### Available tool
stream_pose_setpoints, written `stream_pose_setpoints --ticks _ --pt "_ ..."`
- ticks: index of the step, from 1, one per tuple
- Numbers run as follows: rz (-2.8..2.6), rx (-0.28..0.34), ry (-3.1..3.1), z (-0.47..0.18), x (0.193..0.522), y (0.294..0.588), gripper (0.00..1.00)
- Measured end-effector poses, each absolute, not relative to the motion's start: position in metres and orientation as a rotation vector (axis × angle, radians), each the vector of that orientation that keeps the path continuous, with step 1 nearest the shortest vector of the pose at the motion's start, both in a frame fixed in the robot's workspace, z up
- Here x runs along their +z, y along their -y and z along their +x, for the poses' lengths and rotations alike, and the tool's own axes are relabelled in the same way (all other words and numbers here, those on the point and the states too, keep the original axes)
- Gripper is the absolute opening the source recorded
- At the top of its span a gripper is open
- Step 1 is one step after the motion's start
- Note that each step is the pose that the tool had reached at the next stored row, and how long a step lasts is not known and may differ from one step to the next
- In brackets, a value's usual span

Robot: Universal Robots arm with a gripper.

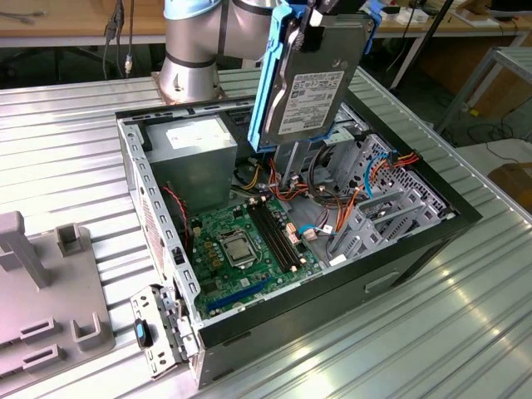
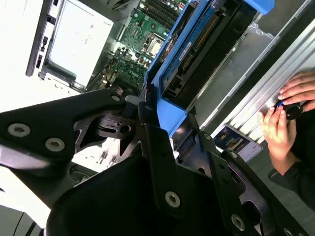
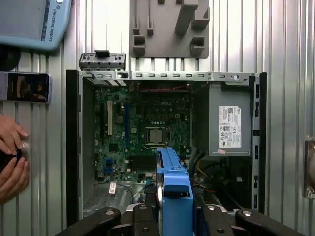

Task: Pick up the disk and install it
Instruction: 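Insert the disk into the insertion slot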

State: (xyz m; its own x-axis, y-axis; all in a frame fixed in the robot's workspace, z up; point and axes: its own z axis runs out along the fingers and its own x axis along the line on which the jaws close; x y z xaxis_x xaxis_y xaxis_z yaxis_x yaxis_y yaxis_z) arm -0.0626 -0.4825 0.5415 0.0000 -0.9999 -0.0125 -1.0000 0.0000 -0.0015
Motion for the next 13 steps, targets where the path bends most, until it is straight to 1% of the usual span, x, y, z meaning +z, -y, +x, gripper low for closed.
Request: stream_pose_setpoints --ticks 1,11,13 --pt "-2.215 0.01 -2.215 -0.062 0.541 0.495 0.37" --pt "-2.217 0.006 -2.217 -0.061 0.541 0.52 0.37" --pt "-2.218 0.005 -2.218 -0.061 0.54 0.53 0.37"
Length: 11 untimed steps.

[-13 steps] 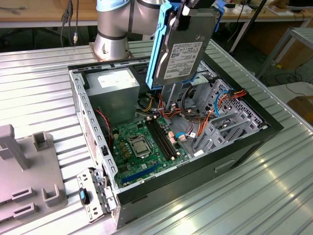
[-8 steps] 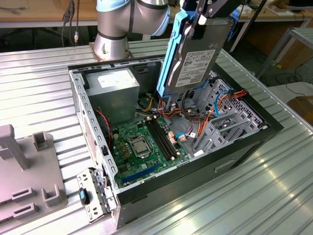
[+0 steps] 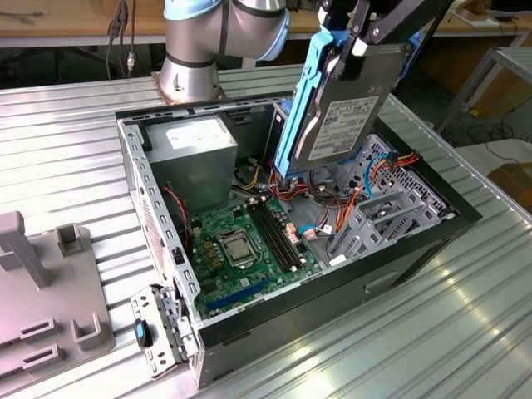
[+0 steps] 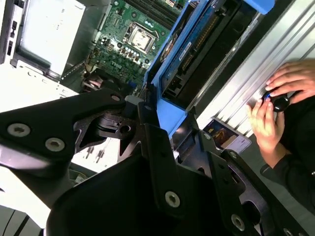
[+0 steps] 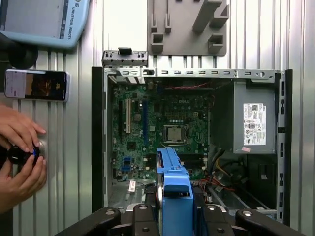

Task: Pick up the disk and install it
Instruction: 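Insert the disk into the insertion slot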

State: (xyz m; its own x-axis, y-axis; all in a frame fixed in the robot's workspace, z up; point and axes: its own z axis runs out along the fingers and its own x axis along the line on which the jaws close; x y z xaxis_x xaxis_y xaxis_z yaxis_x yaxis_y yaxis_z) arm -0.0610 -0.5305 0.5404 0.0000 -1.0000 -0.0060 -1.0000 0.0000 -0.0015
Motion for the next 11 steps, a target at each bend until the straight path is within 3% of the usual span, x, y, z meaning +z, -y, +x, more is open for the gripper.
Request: stream_pose_setpoints --ticks 11 --pt "-2.219 0.003 -2.218 -0.009 0.531 0.536 0.37"
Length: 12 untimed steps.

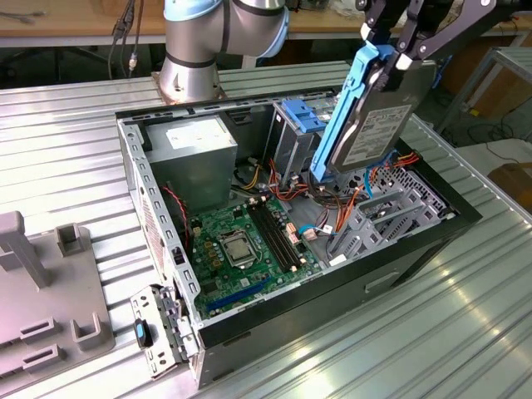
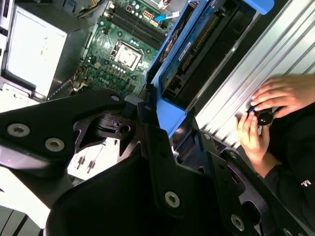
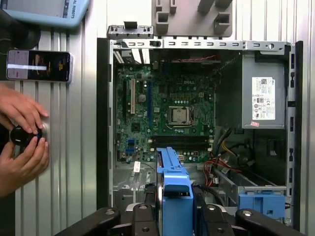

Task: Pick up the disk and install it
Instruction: 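Insert the disk into the insertion slot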

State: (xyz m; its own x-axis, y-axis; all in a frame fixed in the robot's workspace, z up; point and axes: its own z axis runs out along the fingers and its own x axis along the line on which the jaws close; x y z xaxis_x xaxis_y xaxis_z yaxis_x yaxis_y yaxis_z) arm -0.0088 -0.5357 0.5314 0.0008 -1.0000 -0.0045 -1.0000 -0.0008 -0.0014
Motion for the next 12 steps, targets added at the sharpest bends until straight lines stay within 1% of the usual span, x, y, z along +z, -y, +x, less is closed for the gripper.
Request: stream_pose_setpoints --ticks 12 --pt "-2.22 0.002 -2.218 0.031 0.524 0.536 0.37"
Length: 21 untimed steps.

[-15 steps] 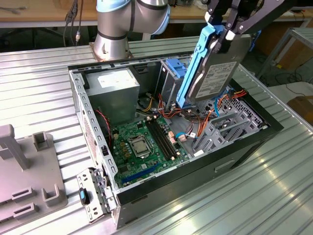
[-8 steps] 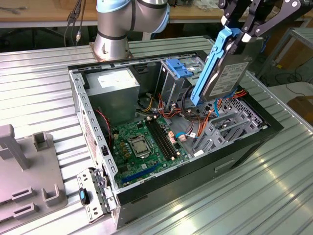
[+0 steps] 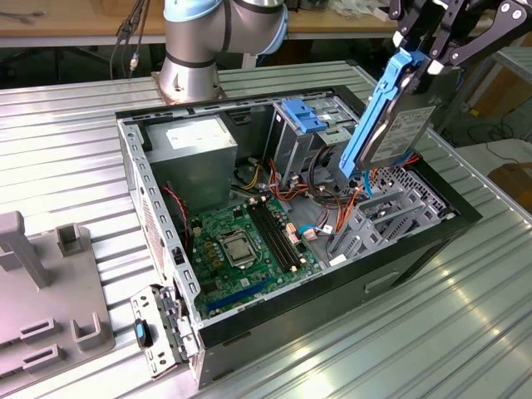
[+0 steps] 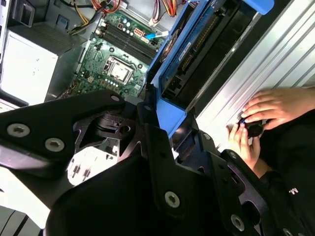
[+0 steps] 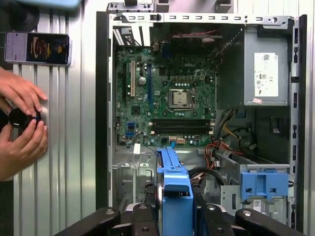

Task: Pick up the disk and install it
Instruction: 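Insert the disk into the insertion slot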

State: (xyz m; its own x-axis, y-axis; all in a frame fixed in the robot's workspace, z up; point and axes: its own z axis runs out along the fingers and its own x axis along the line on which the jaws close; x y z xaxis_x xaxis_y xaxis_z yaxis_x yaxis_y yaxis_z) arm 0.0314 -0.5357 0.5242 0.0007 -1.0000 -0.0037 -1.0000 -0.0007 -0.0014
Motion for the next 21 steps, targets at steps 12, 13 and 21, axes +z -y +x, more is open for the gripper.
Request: stream_pose_setpoints --ticks 12,13,21 --pt "-2.22 0.002 -2.218 0.049 0.521 0.536 0.37" --pt "-2.22 0.002 -2.218 0.051 0.521 0.536 0.37" --pt "-2.221 -0.001 -2.22 0.057 0.52 0.539 0.37"
